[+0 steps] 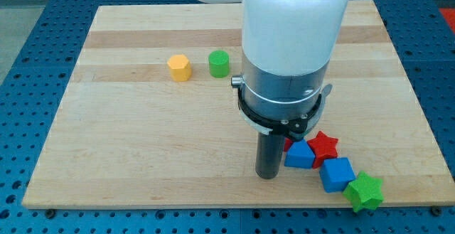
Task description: Push the blue triangle and red star to the right
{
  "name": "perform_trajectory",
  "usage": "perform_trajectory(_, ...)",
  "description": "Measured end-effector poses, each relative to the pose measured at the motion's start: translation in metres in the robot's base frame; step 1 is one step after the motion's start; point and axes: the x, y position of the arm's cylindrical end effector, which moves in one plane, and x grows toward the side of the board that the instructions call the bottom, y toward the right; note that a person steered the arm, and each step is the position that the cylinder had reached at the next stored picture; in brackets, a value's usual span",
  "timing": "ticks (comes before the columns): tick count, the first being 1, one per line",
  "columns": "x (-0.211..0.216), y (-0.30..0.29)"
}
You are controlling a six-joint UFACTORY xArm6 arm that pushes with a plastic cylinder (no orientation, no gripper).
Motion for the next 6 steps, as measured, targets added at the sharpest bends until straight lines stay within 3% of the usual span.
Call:
perform_trajectory(3,-0.011,0.008)
perform_trajectory(6,-0.036,0.057)
